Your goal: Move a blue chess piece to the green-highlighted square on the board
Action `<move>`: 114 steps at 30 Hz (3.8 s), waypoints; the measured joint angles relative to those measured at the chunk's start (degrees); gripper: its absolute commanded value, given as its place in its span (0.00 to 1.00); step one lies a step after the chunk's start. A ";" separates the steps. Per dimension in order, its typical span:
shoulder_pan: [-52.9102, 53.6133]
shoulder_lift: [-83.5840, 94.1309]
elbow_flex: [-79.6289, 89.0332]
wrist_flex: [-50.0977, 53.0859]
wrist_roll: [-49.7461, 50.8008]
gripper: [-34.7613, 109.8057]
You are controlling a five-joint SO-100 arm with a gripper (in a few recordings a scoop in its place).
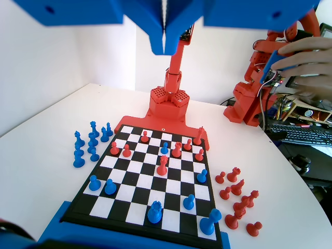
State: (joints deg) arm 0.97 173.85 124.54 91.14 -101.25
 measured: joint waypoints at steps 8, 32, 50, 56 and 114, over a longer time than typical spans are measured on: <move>0.00 0.00 0.00 0.00 0.00 0.25; 0.26 -13.10 0.00 1.76 0.00 0.25; 0.70 -23.38 -10.37 0.79 -14.41 0.25; 1.58 -29.62 -14.50 0.88 -23.03 0.25; 7.73 -85.34 -11.95 -26.63 -42.36 0.34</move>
State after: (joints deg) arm 8.70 88.51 112.59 64.51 -143.61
